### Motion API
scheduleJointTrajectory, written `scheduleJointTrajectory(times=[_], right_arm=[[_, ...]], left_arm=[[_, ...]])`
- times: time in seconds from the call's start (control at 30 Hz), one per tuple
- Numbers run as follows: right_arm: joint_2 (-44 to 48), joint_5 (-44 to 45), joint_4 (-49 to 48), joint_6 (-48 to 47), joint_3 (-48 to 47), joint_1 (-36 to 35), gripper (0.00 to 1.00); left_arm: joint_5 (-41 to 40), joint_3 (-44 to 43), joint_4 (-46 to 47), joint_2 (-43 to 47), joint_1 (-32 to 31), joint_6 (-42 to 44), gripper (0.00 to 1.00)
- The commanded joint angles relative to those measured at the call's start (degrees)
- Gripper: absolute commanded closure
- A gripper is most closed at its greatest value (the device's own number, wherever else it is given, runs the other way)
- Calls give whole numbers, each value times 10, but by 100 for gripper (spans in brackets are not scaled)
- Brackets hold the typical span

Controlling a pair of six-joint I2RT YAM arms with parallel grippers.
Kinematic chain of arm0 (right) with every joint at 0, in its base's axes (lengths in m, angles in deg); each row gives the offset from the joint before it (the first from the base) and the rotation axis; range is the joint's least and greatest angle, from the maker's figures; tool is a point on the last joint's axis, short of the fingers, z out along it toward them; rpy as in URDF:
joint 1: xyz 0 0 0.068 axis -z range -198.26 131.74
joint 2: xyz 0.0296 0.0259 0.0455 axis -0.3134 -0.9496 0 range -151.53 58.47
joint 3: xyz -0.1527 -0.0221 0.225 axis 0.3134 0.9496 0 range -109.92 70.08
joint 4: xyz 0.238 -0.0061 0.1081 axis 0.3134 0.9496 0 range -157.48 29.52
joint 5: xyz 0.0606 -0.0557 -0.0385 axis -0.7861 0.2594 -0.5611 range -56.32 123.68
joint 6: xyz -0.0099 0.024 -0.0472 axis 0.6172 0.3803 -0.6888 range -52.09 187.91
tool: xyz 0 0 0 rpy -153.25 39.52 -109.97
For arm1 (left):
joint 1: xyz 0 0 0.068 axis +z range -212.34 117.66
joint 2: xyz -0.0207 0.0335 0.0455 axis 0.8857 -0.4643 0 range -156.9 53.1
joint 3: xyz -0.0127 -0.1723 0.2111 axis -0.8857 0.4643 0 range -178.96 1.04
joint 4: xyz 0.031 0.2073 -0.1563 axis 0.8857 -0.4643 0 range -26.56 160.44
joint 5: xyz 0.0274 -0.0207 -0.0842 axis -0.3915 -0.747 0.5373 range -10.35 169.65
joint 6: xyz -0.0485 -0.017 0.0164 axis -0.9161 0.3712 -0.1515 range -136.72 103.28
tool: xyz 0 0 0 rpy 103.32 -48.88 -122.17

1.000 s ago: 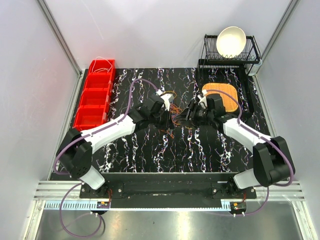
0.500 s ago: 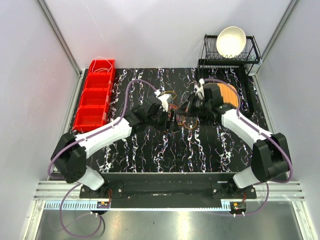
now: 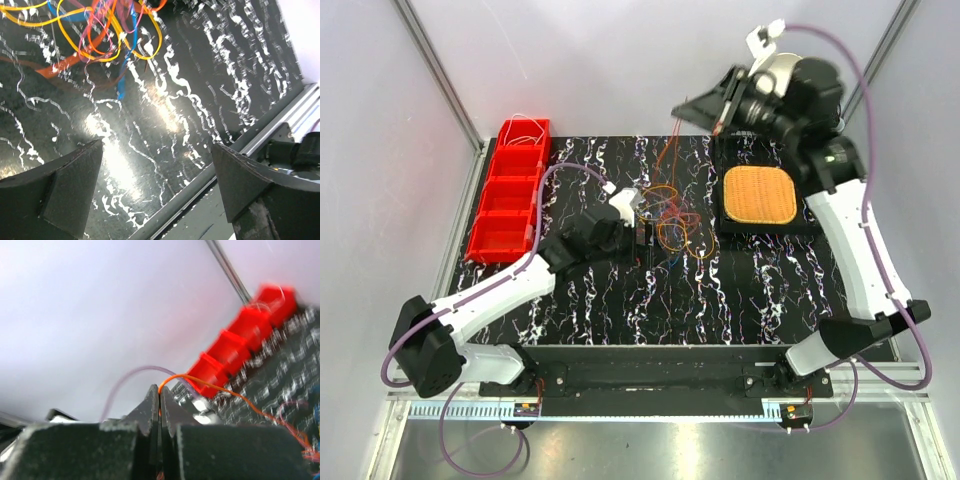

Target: Untangle the cables

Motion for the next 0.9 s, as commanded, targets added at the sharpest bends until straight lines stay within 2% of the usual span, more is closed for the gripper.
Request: scheduleJointTrajectory(times=[0.0,0.1,0.27,0.4,0.47,0.6,0.73,0.77,0.8,0.87], right_arm=[[-5,-69,-2,-16,-133,-3,100],[10,-64,-6,-26,-159,-3,100],[69,-13,-11,-39,-8,-3,100],[98,-8,-44,-20,107,-3,100],[103,-10,-55,-15,116,-3,100],[97,-13,-54,-18,99,-3,100],[89,-16,-52,-22,79,-3,100],[87,-16,-50,-22,77,-3,100],[85,-17,-50,-22,72,-3,100],[79,-16,-43,-23,54,-3,100]], left_arm=[[-17,15,41,15,-2,-9,7],[-22,17,47,19,-2,-11,7],[-43,26,62,20,-2,-12,7],[-33,56,152,12,-7,-17,5],[-24,68,216,-1,-10,-17,1],[-18,53,282,-52,-29,-16,1],[6,12,334,-141,-41,-32,2],[6,8,340,-160,-43,-34,5],[2,-6,336,-169,-44,-34,21],[-28,-23,318,-194,-44,-33,43]])
